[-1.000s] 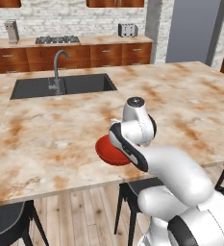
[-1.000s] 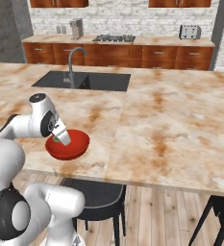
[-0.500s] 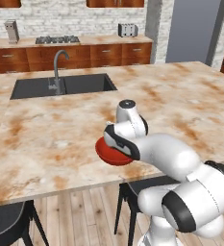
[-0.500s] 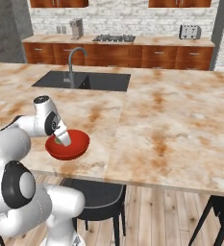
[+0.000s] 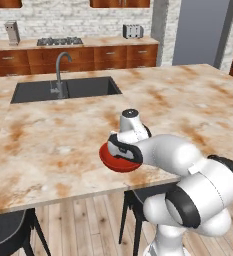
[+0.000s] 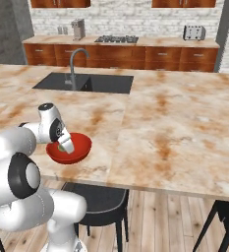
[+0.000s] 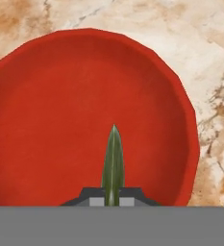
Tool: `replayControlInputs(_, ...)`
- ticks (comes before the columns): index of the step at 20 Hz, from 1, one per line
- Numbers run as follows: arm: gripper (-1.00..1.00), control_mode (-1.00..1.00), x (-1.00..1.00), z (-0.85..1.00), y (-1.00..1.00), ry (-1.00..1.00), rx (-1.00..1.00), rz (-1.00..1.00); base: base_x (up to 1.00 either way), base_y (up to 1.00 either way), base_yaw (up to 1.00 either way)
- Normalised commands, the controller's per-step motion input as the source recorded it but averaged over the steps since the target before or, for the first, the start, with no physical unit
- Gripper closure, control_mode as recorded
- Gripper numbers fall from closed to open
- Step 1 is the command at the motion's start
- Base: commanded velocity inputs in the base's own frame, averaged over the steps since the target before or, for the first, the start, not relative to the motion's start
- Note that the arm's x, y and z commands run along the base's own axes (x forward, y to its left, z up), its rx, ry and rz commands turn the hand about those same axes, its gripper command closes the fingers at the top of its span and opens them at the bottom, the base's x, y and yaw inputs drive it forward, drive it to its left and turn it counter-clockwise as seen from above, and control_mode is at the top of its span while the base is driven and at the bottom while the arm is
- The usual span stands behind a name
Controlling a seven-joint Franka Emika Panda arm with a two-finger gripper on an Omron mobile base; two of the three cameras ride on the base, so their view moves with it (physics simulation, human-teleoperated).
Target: There is a bowl on the dining counter. Grab a lemon wedge from the fridge and place it in the bowl. Then get the liquor bottle and glass cup from the cabinet and place them next to the bowl.
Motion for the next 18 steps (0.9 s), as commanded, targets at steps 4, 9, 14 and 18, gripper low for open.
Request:
replayControlInputs(4,1.00,-1.00,0.17,-0.21,0.00,0.02,0.00,-0.02,0.00,0.00,0.00)
replayControlInputs(9,1.00,-1.00,0.17,-0.18,0.00,0.03,0.00,-0.02,0.00,0.00,0.00)
replayControlInputs(14,1.00,-1.00,0.18,-0.23,0.00,0.04,0.00,-0.03,0.00,0.00,0.00)
replayControlInputs(18,-1.00,-1.00,0.07,-0.21,0.00,0.02,0.00,-0.03,0.00,0.00,0.00)
